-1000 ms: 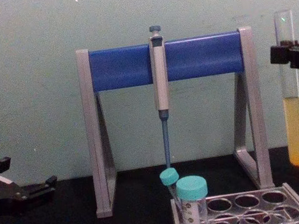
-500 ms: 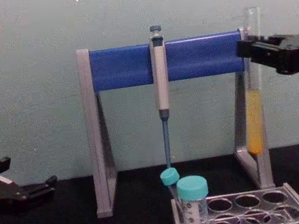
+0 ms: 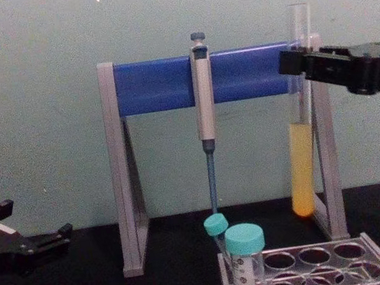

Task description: Pick up the test tube from the test tube rack, shake it, then place it back into the test tube rack.

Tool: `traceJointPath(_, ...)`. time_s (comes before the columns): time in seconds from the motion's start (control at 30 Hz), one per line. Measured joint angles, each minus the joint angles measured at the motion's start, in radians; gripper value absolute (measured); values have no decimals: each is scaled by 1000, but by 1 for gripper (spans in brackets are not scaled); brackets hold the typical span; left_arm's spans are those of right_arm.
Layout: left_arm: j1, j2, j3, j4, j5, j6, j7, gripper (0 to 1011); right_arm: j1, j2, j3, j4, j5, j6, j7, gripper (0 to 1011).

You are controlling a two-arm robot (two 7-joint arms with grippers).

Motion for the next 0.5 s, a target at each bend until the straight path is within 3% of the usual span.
traceJointPath(0.2, 0, 0, 0, 0, 0, 0, 0, 1001, -34, 66, 20, -48, 22, 15, 1, 234)
traceJointPath(0.37, 0, 0, 0, 0, 0, 0, 0, 1001, -60, 105, 39, -77, 4, 13, -61, 234)
traceJointPath(0.5, 0, 0, 0, 0, 0, 0, 0, 1001, -66, 107, 48, -86, -35, 11, -129, 234)
